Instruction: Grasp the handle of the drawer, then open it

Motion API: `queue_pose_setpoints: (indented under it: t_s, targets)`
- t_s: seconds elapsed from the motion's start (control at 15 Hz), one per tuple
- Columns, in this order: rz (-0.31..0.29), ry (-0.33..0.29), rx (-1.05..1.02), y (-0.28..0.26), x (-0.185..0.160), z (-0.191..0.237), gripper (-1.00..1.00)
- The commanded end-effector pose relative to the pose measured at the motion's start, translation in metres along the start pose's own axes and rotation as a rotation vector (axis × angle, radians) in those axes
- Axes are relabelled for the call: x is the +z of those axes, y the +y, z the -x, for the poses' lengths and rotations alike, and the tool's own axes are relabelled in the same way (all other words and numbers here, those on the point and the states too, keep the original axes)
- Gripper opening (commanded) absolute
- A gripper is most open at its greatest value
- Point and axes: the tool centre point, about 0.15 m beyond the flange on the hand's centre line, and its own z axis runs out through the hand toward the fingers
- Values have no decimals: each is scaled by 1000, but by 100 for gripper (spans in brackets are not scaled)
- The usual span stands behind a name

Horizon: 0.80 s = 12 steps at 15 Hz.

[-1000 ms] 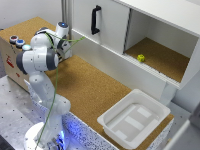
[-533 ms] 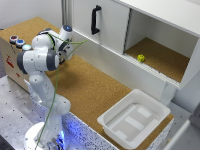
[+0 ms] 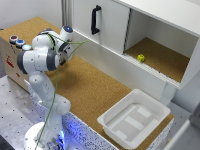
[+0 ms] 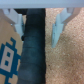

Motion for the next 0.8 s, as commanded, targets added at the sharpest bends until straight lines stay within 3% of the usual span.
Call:
queue_pose_setpoints:
  t_s: [0.0,0.4,0.73]
  targets:
    - [-83,40,-17,10,3,4,-100]
    - [-75,111,66,55,-32,5,-100]
    - [-76,116,94,91,-46,10,-100]
